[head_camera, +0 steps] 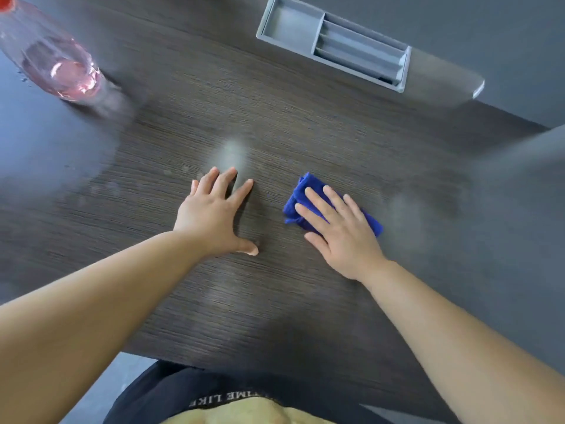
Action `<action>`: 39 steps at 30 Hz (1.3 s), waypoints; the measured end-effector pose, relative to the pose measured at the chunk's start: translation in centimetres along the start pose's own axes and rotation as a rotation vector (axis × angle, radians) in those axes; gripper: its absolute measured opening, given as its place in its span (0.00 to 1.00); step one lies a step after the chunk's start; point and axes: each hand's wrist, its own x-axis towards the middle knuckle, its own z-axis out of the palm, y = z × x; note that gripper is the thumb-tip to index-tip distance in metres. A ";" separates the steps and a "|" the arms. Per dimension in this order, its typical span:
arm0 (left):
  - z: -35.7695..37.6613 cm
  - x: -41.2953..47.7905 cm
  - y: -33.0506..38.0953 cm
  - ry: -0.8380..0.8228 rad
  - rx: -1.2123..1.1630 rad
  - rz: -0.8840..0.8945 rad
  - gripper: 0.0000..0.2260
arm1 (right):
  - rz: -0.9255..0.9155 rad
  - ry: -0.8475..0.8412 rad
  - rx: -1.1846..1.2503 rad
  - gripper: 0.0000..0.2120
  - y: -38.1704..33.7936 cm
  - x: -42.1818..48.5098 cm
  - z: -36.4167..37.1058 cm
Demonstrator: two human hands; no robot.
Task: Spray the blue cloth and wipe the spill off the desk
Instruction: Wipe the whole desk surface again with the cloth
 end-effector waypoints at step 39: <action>7.3 -13.0 -11.0 0.334 -0.322 -0.114 0.22 | 0.605 0.139 0.081 0.33 -23.1 4.2 1.9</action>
